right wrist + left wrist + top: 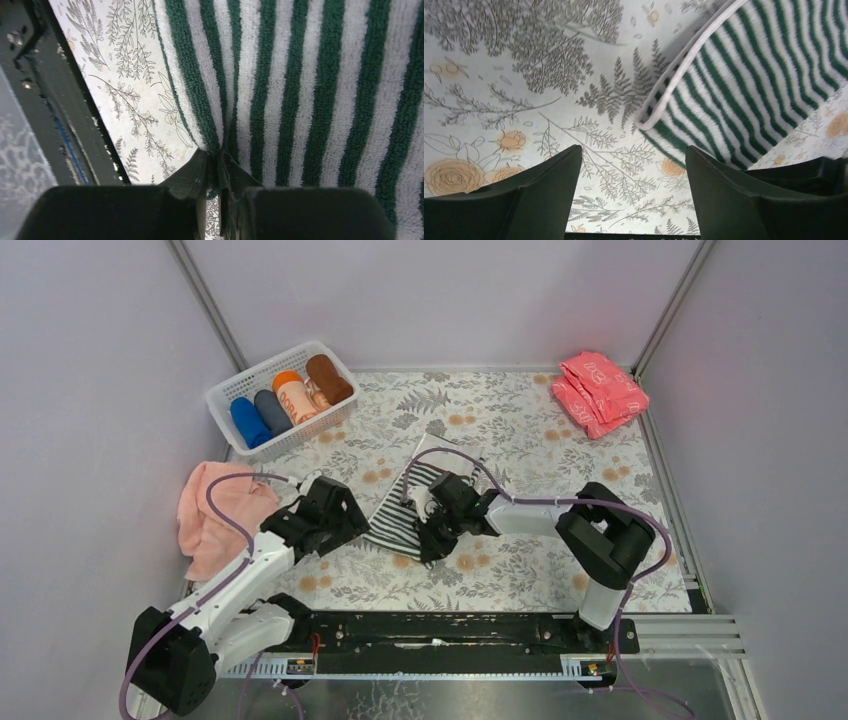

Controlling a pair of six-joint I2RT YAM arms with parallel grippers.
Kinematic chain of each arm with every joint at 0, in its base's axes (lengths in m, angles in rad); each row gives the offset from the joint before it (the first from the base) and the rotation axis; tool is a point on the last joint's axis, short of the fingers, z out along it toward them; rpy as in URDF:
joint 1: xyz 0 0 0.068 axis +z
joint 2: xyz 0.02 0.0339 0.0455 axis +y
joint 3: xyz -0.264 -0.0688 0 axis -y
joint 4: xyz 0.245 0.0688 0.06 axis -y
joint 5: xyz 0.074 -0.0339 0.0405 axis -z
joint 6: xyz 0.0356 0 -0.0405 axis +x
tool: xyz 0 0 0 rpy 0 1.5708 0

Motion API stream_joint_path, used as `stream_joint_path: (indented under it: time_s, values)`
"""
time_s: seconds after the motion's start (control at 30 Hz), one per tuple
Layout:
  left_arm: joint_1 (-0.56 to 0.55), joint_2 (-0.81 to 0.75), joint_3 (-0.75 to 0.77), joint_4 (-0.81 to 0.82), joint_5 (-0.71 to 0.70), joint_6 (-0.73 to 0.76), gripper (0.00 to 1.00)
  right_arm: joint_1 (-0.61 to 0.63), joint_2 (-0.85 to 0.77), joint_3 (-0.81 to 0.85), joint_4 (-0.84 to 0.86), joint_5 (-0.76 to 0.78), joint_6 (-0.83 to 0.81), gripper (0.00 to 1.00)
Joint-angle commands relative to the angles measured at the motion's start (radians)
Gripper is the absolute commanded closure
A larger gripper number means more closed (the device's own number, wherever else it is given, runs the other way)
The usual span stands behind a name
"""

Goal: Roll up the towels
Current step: Roll the towel at the center of the board.

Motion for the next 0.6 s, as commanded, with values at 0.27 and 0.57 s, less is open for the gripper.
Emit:
stream_joint_path:
  time_s: [0.27, 0.57]
  values:
    - [0.001, 0.056, -0.056, 0.133, 0.158, -0.089, 0.25, -0.077, 0.106, -0.02, 0.109, -0.245, 0.174, 0.99]
    - [0.002, 0.203, -0.025, 0.143, 0.02, -0.082, 0.34, -0.08, 0.105, -0.016, 0.11, -0.236, 0.174, 0.99]
